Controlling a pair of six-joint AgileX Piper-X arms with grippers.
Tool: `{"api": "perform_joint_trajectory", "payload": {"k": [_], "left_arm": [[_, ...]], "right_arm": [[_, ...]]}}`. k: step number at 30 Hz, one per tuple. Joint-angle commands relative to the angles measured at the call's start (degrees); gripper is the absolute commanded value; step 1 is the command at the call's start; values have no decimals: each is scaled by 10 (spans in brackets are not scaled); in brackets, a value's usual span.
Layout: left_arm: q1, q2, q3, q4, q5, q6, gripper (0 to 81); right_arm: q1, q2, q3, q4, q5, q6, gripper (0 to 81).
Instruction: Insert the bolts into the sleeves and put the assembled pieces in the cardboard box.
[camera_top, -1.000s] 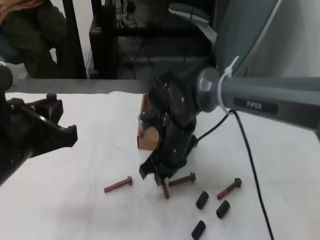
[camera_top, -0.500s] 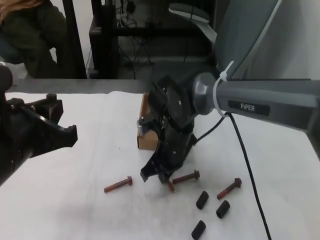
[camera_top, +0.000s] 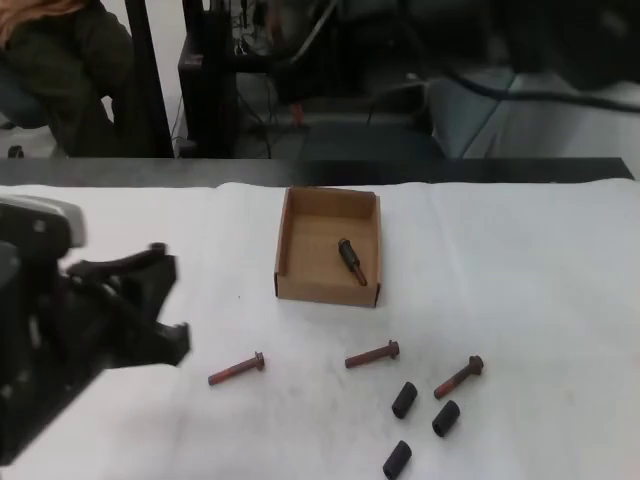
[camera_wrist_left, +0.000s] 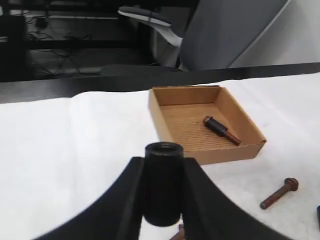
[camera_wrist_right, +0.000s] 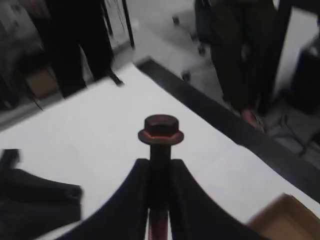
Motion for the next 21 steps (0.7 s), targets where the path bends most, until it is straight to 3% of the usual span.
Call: {"api": "perform_joint_trajectory", "payload": {"k": [1, 5, 9, 16, 21], "left_arm": [[-47, 35, 3, -97, 1, -3, 17], [-134, 94, 3, -195, -60, -31, 17], [-187, 124, 3, -235, -123, -61, 17], [-195, 126, 3, -273, -139, -61, 17], [-195, 126, 3, -315, -95, -103, 17]], "right_arm": [[17, -45, 77, -122, -21, 47, 0], [34, -75, 186, -284, -19, 94, 0], [51, -78, 273, -417, 14, 91, 0], [53, -78, 315, -460, 35, 96, 0], [53, -69, 315, -464, 38, 88, 0]]}}
